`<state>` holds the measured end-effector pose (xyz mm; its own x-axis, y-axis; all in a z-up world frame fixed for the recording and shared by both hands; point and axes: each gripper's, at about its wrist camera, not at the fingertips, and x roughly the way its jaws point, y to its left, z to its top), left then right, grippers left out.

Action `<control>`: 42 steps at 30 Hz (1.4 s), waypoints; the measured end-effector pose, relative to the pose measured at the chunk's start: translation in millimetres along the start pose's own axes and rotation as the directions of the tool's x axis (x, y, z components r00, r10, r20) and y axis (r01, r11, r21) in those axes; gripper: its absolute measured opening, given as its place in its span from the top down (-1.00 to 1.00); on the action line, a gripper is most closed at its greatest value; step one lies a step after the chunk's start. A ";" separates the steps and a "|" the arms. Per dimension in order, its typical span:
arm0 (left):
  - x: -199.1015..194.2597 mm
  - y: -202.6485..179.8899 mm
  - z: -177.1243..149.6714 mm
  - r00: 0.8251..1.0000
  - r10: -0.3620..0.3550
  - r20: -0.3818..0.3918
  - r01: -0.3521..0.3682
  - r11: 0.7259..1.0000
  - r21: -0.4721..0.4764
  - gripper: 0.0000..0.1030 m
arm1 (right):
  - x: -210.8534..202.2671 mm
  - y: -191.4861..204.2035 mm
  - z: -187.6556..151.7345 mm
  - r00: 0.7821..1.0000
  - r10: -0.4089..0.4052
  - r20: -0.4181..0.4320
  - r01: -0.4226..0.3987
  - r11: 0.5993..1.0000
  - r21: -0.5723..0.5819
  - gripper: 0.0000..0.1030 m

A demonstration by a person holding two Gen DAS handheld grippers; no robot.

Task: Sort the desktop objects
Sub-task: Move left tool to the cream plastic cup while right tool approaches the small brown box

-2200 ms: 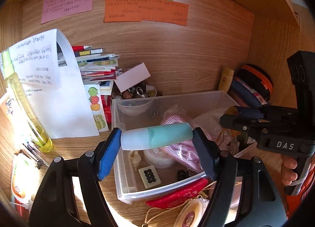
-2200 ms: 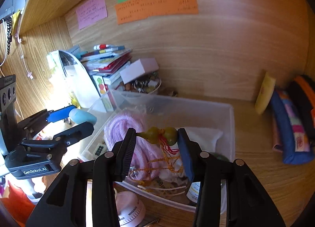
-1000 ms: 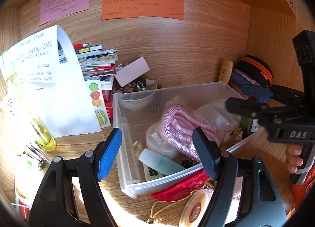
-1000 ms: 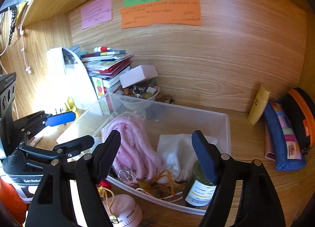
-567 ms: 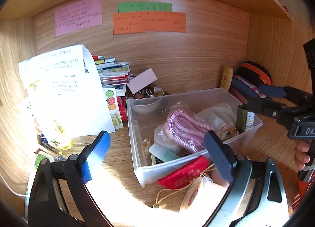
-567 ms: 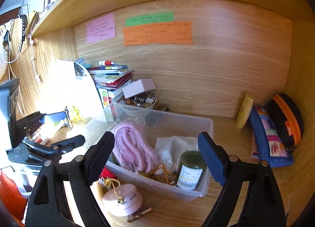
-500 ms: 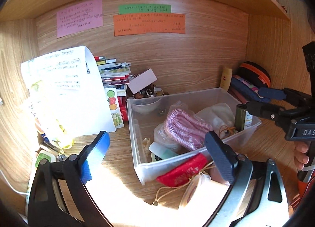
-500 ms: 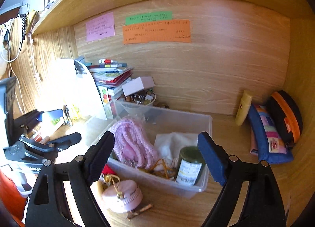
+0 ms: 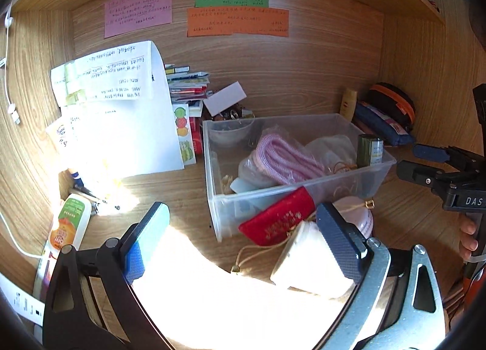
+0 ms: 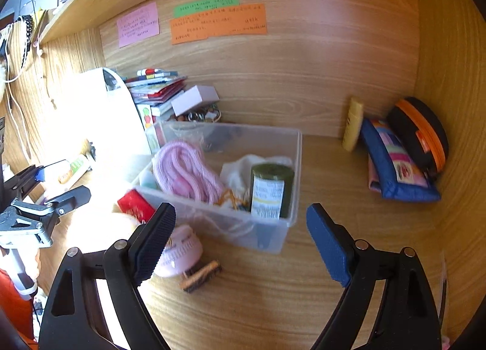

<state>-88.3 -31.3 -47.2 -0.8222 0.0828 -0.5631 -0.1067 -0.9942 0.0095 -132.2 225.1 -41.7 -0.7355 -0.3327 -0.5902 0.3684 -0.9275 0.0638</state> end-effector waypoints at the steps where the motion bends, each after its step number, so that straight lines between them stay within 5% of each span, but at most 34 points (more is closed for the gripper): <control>1: -1.7 -1.5 -3.0 1.000 0.002 -0.001 -0.002 1.000 0.007 -0.91 | -1.6 0.0 -3.3 1.000 -0.001 -0.003 0.001 1.000 0.000 -0.67; 12: -12.3 -18.9 -32.7 0.999 -0.015 -0.042 0.017 0.999 0.048 -0.91 | -11.3 5.7 -42.0 0.998 -0.028 -0.055 0.025 0.999 -0.047 -0.77; 25: -3.1 -35.8 -51.3 0.990 -0.086 -0.115 0.093 0.994 0.062 -0.92 | 9.0 11.6 -66.2 0.976 0.043 -0.214 -0.069 0.991 -0.117 -0.77; 34: 17.5 -48.3 -45.6 0.988 -0.084 -0.133 0.097 0.991 0.095 -0.92 | 26.5 5.4 -55.2 0.961 0.096 -0.259 -0.128 0.986 -0.110 -0.77; 42: 30.0 -54.8 -41.4 0.979 -0.121 -0.164 0.143 0.981 0.131 -0.92 | 40.9 23.9 -54.8 0.957 0.084 -0.276 -0.153 0.958 -0.240 -0.72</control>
<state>-84.0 22.9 -98.8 -0.7000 0.1903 -0.6883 -0.2956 -0.9546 0.0368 -122.3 198.7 -108.4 -0.5161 -0.3493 -0.7821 0.6027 -0.7969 -0.0418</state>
